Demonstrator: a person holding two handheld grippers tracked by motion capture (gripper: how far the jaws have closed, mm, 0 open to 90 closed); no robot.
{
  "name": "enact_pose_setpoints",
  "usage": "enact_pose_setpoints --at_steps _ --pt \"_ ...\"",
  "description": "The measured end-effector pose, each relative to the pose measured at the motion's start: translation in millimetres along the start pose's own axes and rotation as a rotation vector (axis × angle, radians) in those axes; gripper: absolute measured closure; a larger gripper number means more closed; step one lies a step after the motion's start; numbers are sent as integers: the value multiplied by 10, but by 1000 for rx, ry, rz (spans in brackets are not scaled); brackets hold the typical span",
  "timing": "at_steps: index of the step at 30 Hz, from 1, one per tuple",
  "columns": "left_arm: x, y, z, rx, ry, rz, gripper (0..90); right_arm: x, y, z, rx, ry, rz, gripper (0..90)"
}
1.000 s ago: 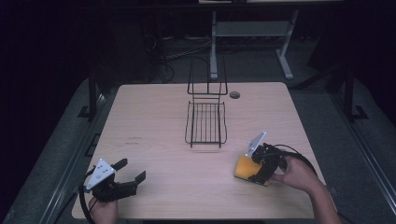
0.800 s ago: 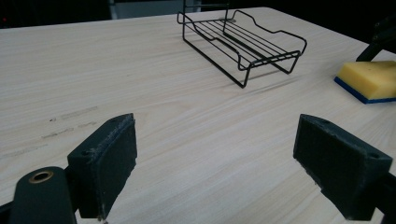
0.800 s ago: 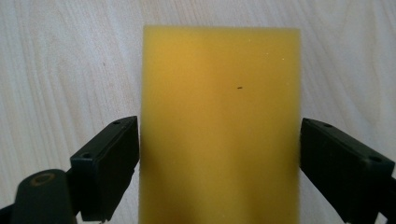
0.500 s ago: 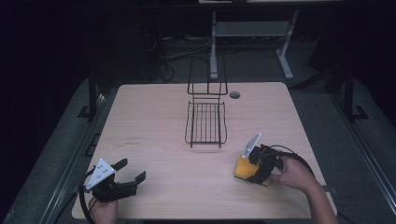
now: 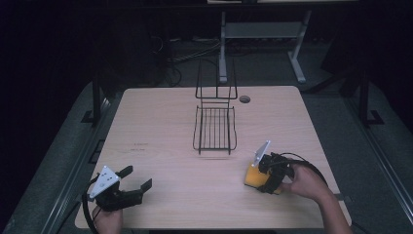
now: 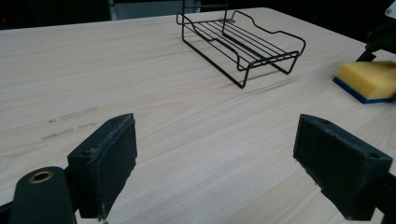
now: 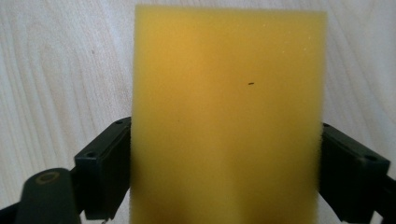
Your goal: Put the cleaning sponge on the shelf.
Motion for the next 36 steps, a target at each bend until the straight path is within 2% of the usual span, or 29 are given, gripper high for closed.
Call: enact_pose_setpoints --at_steps 3,13,20,30,36 --pt "0 -1 4 1 -1 -1 128 -7 -6 6 7 -1 -6 206" --pt "1 -1 3 0 -1 -1 128 -2 -34 14 17 -6 -19 218" --pt "5 -7 1 2 1 -7 128 93 -124 42 19 -35 -48 219" --pt "5 -7 9 -1 -3 -8 128 262 -166 65 20 -91 -39 219" --pt "7 -5 2 0 -1 -8 128 336 -181 76 25 -106 -38 219"
Point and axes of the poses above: each handheld gripper's, and its own axes: y roughly forward along the jaws, x roughly out of its top, z roughly to its left, the point moved 4 cm from there along y, roughly forward along the jaws, and after that the axes turned 5 degrees about z, right-handed, at the moved point
